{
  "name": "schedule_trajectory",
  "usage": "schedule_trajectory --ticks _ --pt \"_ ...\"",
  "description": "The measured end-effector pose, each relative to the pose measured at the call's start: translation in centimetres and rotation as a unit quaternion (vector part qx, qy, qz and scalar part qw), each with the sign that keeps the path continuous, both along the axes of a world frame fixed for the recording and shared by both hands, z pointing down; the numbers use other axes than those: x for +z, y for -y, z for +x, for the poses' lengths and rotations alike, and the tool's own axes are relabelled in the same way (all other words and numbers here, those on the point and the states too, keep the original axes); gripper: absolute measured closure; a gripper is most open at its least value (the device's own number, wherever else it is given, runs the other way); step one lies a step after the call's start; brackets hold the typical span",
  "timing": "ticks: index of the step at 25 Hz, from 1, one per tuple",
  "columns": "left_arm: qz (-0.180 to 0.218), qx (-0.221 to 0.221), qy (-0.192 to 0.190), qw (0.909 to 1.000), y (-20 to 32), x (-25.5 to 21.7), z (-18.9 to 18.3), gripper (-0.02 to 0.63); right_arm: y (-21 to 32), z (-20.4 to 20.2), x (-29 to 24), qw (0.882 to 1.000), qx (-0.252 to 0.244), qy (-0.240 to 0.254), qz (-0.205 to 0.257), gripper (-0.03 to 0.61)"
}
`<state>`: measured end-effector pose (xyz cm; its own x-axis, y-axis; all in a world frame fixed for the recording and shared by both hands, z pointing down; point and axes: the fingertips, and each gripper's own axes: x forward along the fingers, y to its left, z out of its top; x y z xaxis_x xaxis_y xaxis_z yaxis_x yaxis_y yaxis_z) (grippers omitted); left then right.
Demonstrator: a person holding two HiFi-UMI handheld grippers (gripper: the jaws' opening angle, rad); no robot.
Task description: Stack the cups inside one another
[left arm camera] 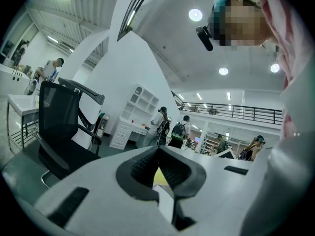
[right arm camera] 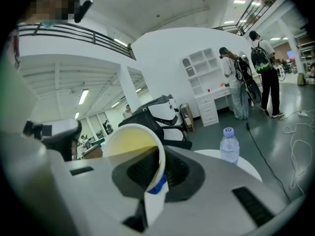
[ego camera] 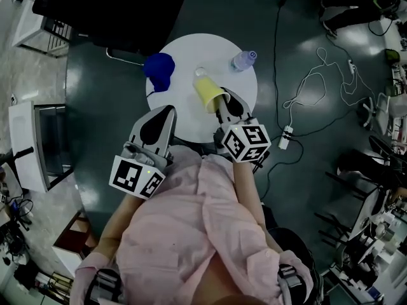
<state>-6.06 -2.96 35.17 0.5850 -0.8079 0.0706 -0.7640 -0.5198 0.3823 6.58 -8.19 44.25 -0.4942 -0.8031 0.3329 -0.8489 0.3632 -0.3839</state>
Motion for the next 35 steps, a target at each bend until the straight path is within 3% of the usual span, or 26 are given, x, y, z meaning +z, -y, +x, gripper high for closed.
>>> schedule_trajectory --ticks 6,20,27,35 --pt "0.001 -0.016 0.001 0.9999 -1.9 0.1 0.5 0.595 -1.3 1.9 -3.5 0.999 0.006 0.014 0.044 0.540" --pt "0.016 0.001 0.006 0.9999 -5.4 0.3 4.8 0.595 -5.1 5.1 -7.0 0.995 0.009 0.032 0.099 0.541" --pt "0.019 0.014 0.016 0.9996 -5.6 0.8 5.7 0.595 -7.9 8.8 -7.8 0.992 0.043 0.018 0.114 0.540" --pt "0.024 0.022 0.019 0.9993 -5.3 0.7 6.6 0.595 -10.3 14.1 -7.3 0.984 0.138 0.017 0.115 0.540"
